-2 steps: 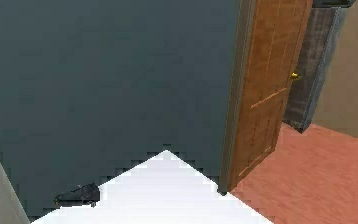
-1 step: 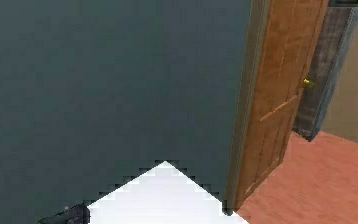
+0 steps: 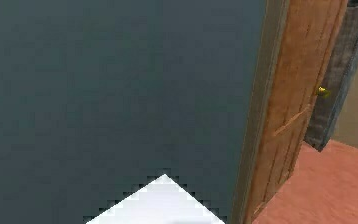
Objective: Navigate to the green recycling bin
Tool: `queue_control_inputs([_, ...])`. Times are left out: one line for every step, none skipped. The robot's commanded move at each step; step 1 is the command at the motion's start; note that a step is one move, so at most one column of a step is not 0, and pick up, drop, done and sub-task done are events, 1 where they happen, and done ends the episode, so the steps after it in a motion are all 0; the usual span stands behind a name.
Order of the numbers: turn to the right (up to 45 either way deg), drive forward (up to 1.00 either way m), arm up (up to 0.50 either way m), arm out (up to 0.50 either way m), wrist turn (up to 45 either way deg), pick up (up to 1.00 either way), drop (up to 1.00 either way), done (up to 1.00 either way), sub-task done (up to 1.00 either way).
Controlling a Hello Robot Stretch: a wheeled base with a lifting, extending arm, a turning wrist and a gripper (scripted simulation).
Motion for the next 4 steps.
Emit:
queue_control_inputs([45.0, 0.00, 0.00, 0.00, 0.0, 0.00, 0.00, 0.00, 0.00])
queue_control_inputs([9.0, 0.00, 0.00, 0.00, 0.0, 0.00, 0.00, 0.00, 0.00])
queue_control_inputs([0.0, 1.00, 0.00, 0.00, 0.0, 0.00, 0.00, 0.00, 0.00])
queue_control_inputs([6.0, 0.00, 0.00, 0.00, 0.0, 0.00, 0.00, 0.00, 0.00])
